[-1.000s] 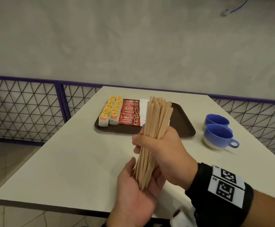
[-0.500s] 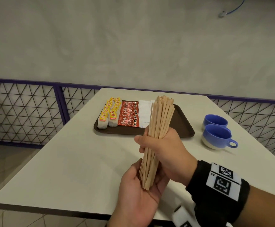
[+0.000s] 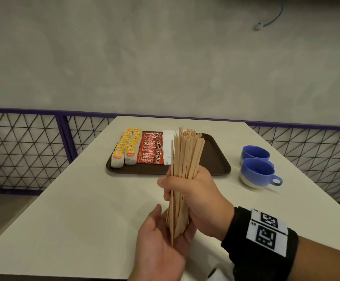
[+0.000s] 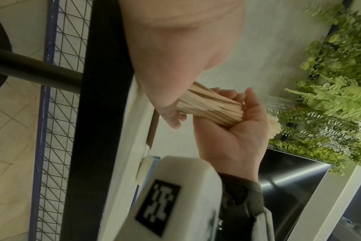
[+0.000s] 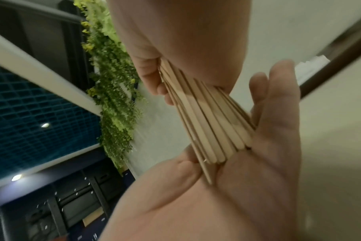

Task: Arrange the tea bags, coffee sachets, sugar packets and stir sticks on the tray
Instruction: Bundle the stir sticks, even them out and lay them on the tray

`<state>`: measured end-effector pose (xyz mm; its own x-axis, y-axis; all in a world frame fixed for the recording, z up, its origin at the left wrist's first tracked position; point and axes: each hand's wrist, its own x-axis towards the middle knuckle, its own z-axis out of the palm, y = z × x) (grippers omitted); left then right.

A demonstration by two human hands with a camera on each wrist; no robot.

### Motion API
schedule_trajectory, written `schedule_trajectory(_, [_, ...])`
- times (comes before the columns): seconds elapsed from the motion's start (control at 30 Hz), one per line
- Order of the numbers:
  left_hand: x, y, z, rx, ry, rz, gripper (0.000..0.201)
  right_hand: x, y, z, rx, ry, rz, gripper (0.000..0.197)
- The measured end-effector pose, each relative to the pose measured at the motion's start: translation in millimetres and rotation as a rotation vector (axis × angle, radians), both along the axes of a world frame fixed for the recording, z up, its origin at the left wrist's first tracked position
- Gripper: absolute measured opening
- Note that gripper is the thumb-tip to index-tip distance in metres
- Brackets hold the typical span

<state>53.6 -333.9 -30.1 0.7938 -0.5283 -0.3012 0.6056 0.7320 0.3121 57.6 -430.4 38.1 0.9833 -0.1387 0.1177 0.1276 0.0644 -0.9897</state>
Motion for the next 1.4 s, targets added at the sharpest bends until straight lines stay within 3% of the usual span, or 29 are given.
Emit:
schedule_trajectory(0.2, [-4, 1, 7, 0.002, 0.007, 0.023, 0.058, 3, 7, 5, 0.106, -0.062, -0.009, 0.026])
schedule_trajectory(0.3, [-6, 4, 6, -0.011, 0.027, 0.039, 0.062, 3, 8, 4, -0.11, -0.112, -0.036, 0.012])
schedule_trajectory(0.37, [-7, 5, 5, -0.008, 0.035, 0.05, 0.061, 3, 6, 3, -0.231, -0.152, -0.081, 0.016])
schedule_trajectory(0.6, [-10, 3, 7, 0.03, -0.076, 0.053, 0.036, 0, 8, 2, -0.305, -0.191, -0.163, 0.018])
schedule_trajectory(0.8, [-8, 5, 0, 0.016, -0.065, 0.05, 0.047, -4, 14, -2, -0.19, -0.208, -0.231, 0.035])
schedule_trajectory(0.9, [-10, 5, 2, 0.018, -0.093, 0.065, 0.037, -3, 13, 0, -0.061, -0.179, -0.223, 0.028])
schedule_trajectory(1.07, [-12, 6, 4, -0.013, -0.087, 0.08, 0.042, -3, 12, -1, 0.096, -0.088, -0.152, 0.015])
schedule_trajectory(1.27, [-10, 6, 2, 0.031, -0.025, 0.1, 0.052, -10, 16, -10, 0.044, -0.054, -0.031, 0.011])
schedule_trajectory(1.4, [-10, 5, 2, 0.069, -0.042, 0.107, 0.052, -10, 18, -11, 0.019, -0.054, -0.074, 0.015])
